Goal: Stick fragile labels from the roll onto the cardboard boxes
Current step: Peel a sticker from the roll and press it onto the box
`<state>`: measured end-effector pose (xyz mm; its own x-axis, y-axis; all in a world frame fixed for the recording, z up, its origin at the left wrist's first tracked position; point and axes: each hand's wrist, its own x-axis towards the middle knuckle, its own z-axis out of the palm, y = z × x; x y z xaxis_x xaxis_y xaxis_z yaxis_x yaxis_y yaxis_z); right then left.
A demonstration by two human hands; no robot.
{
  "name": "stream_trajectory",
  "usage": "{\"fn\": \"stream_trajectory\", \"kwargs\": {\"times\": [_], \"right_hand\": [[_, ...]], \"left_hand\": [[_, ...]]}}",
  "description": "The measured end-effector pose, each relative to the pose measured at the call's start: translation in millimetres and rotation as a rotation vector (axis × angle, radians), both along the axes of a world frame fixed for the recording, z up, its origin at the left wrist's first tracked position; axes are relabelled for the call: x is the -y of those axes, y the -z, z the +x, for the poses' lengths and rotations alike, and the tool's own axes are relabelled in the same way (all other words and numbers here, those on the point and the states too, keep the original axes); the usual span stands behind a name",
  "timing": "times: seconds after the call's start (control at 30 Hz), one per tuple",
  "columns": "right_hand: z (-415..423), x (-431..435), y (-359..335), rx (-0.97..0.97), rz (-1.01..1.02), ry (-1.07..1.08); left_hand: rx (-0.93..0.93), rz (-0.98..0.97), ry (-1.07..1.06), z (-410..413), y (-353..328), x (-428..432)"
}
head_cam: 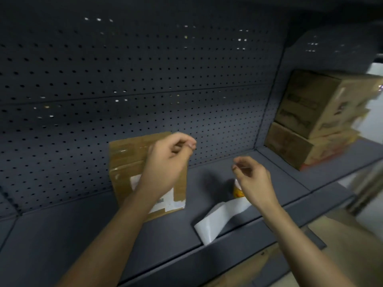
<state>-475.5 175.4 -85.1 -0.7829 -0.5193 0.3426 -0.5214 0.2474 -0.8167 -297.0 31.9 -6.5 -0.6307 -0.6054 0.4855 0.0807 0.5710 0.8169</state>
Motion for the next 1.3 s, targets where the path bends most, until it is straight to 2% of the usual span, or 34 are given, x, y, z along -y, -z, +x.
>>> {"fn": "stream_trajectory", "kwargs": {"times": [0.2,0.43,0.67,0.77,1.07,1.3], "right_hand": [[-32,-37,34,0.014,0.215,0.091],[-51,-64,63,0.007,0.323,0.115],[-56,-63,79,0.067,0.364,0.068],[-57,-59,80,0.068,0.394,0.038],[-58,-65,81,0.028,0.332,-0.063],[-53,-76,85,0.076,0.266,-0.026]], "left_hand": [[0.28,-0.081,0.209,-58,47,-32],[0.524,-0.052,0.196,-106,102,-48],[0.728,-0.158,0.178,-142,130,-72],[0.767,-0.178,0.205,-151,140,-74],[0.752,-0.008,0.347,-148,141,-67],[0.747,0.025,0.402,-148,147,-72]]}}
